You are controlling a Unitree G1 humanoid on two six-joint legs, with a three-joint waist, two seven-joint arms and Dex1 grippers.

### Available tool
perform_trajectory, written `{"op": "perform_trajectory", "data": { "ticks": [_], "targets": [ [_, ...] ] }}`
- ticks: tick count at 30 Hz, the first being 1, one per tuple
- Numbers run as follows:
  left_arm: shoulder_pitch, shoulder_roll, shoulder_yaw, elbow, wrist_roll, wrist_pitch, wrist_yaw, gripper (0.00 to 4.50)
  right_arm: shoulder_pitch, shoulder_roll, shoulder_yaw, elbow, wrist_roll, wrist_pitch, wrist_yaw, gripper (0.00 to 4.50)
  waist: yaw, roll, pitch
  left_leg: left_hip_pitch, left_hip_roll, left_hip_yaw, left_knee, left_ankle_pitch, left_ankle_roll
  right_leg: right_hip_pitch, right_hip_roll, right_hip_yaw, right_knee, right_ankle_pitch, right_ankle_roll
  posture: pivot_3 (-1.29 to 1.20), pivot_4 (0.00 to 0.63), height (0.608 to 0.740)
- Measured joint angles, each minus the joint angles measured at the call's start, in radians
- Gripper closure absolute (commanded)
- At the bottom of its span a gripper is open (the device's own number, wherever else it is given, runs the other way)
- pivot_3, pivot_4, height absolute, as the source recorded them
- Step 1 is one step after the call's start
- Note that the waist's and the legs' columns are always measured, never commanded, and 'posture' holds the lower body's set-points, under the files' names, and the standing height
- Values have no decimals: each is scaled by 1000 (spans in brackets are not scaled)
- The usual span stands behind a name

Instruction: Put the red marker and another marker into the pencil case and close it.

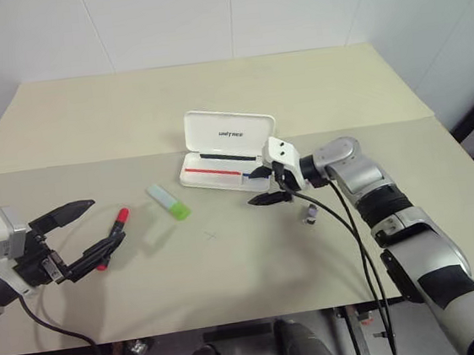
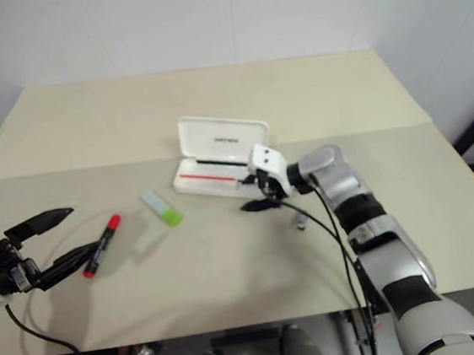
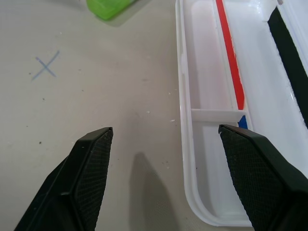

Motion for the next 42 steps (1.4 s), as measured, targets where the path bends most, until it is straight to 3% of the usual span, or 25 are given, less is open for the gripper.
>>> {"op": "perform_trajectory", "data": {
  "ticks": [7,8,13,18,20,25,31,42],
  "targets": [
    [-3,0,-12,0,0,0,1,36,-13,26,17,75,-44,-9,-36,0,0,0,0,0,0,0,0,0,0,0,0,0,0,0,0,0,150,740],
    [-3,0,-12,0,0,0,1,10,-16,29,18,80,-45,-14,-38,193,-1,0,0,0,0,0,0,0,0,0,0,0,0,0,0,0,150,740],
    [7,-8,-11,-12,-1,0,6,0,-41,39,18,112,-72,-19,-70,1628,-2,0,0,0,0,0,0,0,0,0,0,0,0,0,0,0,150,740],
    [18,-16,-11,-32,-3,0,10,0,-51,40,16,124,-78,-20,-84,3518,-1,0,0,0,0,0,0,0,0,0,0,0,0,0,0,0,150,740],
    [23,-20,-11,-32,-6,1,10,0,-57,41,10,123,-77,-22,-87,3953,-2,0,0,0,0,0,0,0,0,0,0,0,0,0,0,0,150,740],
    [30,-22,-12,-33,-9,2,10,0,-46,41,-9,98,-57,-23,-85,3952,-2,0,0,0,0,0,0,0,0,0,0,0,0,0,0,0,150,740],
    [28,-23,-18,-34,-15,2,10,0,52,24,-84,-127,58,-73,-39,3952,2,0,0,-1,0,0,-1,0,0,0,0,0,-1,0,0,0,150,740],
    [-8,-24,-59,-26,-16,-1,-7,0,304,-191,-42,-614,148,12,99,3952,5,0,0,0,0,0,1,0,0,0,0,0,0,0,0,0,150,740]
  ]
}}
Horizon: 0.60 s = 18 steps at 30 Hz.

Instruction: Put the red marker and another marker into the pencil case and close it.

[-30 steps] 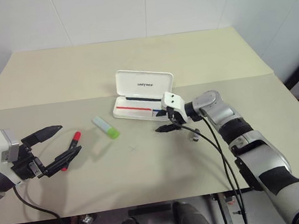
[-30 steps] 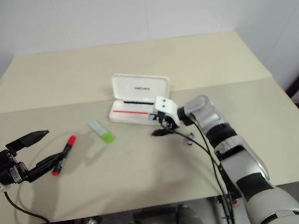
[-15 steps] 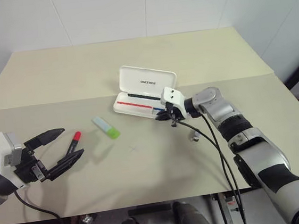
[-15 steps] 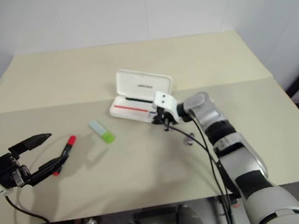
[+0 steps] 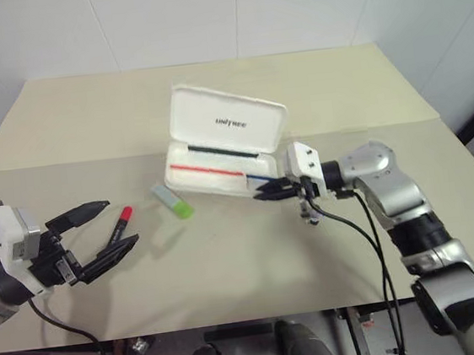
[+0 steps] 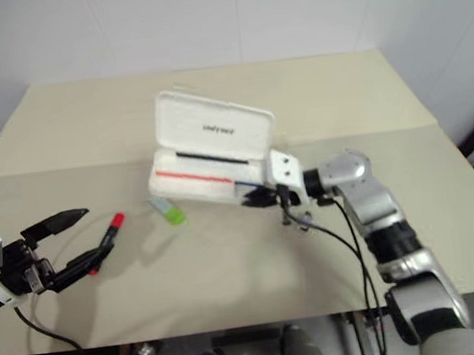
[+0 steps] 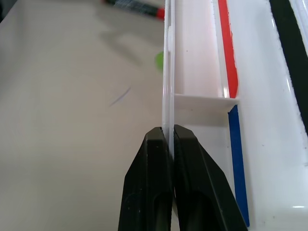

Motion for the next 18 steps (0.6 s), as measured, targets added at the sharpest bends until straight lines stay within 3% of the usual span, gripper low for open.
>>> {"op": "perform_trajectory", "data": {
  "ticks": [5,18],
  "targets": [
    [-14,1,-14,26,0,0,-30,0,66,-63,57,-48,-74,-43,5,3952,-2,0,0,0,1,0,0,0,0,0,1,0,0,0,0,0,150,740],
    [85,38,57,55,-13,-2,-180,0,148,-49,123,-118,-131,-37,-65,3952,2,0,0,0,1,0,2,0,0,0,1,0,0,-4,-7,0,150,740]
  ]
}}
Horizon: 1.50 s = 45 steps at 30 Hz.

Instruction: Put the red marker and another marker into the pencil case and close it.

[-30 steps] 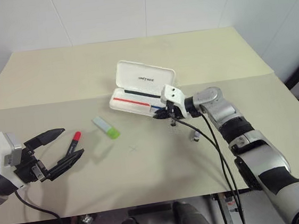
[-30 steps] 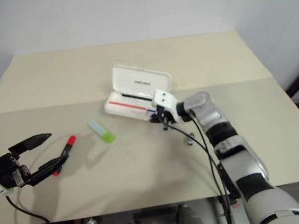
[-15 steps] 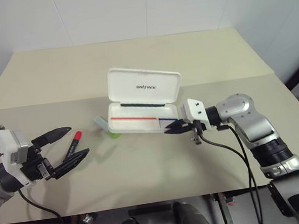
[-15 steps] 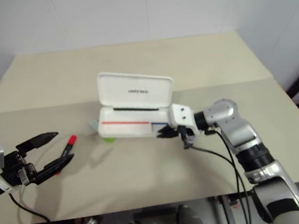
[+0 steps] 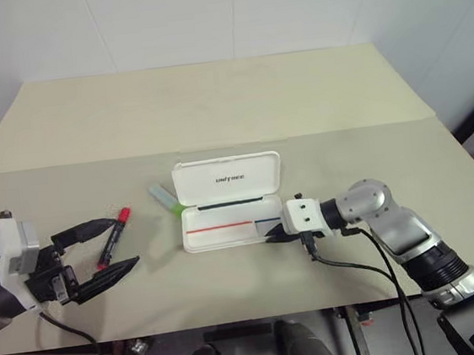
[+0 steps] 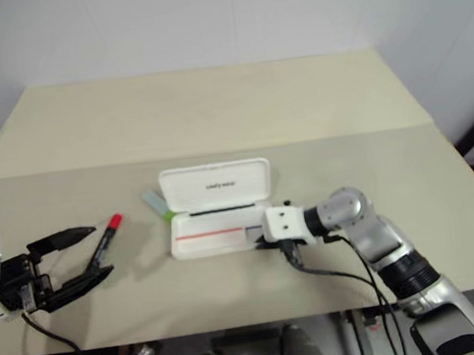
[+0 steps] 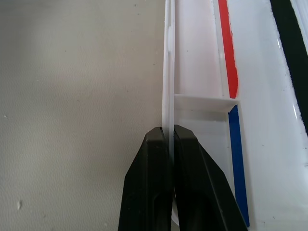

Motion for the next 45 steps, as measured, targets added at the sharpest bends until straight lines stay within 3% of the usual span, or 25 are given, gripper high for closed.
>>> {"op": "perform_trajectory", "data": {
  "ticks": [9,20,34,45],
  "targets": [
    [44,4,31,18,15,-12,-30,0,13,-2,0,15,-10,-19,-8,3952,0,0,0,0,0,0,3,0,0,2,0,0,0,-1,-3,0,150,740],
    [29,-3,9,16,17,-20,-2,0,14,-33,-8,24,18,-70,22,25,0,0,0,0,0,0,3,0,0,2,0,0,0,-2,-3,0,150,740],
    [13,-61,-26,-43,18,-18,120,0,37,-36,-137,-18,280,-26,80,25,1,0,0,1,0,0,4,0,0,3,0,0,0,1,0,0,150,740],
    [11,-167,-27,-103,73,84,488,0,29,-17,-241,29,431,2,109,25,2,-1,0,3,0,-1,5,0,0,6,0,0,0,1,1,0,150,740]
  ]
}}
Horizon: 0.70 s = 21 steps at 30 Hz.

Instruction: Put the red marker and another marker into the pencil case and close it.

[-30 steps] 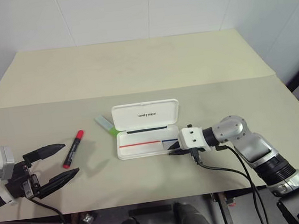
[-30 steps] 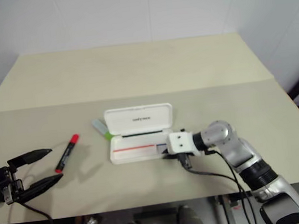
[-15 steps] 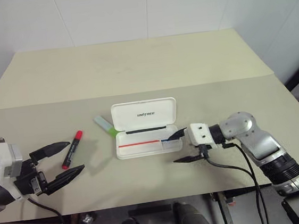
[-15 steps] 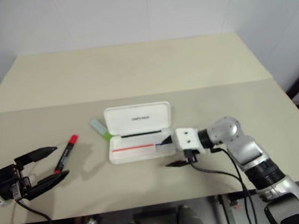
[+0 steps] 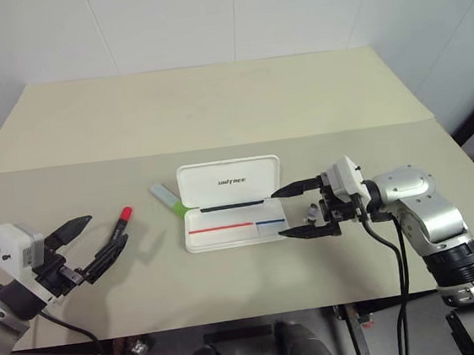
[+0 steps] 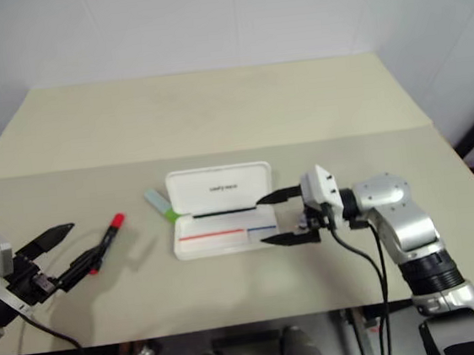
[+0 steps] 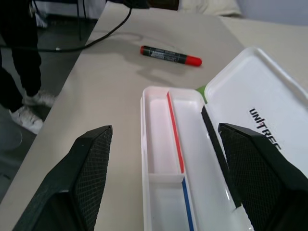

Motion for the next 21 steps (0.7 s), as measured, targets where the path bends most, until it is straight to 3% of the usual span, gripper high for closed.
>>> {"op": "perform_trajectory", "data": {
  "ticks": [7,21],
  "targets": [
    [-70,-5,-53,7,-20,195,168,0,-23,27,0,47,-9,-24,1,25,0,0,0,0,0,0,0,0,0,0,0,0,0,0,1,0,150,740],
    [-167,-7,-120,130,2,320,246,0,-24,30,-3,52,-12,-26,-15,25,2,0,0,1,0,0,-1,0,0,0,1,0,0,1,3,0,150,740]
  ]
}}
